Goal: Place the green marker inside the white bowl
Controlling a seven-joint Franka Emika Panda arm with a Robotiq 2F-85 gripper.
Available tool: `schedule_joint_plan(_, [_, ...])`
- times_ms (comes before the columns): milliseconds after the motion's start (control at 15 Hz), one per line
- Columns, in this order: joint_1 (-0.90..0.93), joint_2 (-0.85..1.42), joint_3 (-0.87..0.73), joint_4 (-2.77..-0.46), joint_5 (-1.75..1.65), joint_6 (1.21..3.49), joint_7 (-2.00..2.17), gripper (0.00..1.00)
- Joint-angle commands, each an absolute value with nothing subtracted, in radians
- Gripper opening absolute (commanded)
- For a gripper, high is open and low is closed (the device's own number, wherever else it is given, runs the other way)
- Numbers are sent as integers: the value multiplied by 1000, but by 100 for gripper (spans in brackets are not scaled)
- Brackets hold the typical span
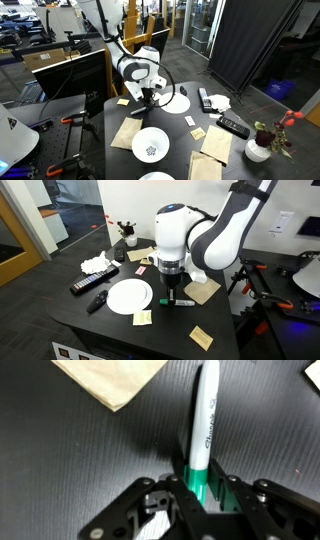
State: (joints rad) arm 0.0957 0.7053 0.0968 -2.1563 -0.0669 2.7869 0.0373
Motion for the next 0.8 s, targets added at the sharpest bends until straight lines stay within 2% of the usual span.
schedule_joint_plan(0, [93,682,107,-2153,-40,2740,20,1])
schedule_joint_plan(67, [104,666,98,-2162,-41,2729,35,6])
schedule_joint_plan(733, [132,453,19,-2233,-49,2595,131,6])
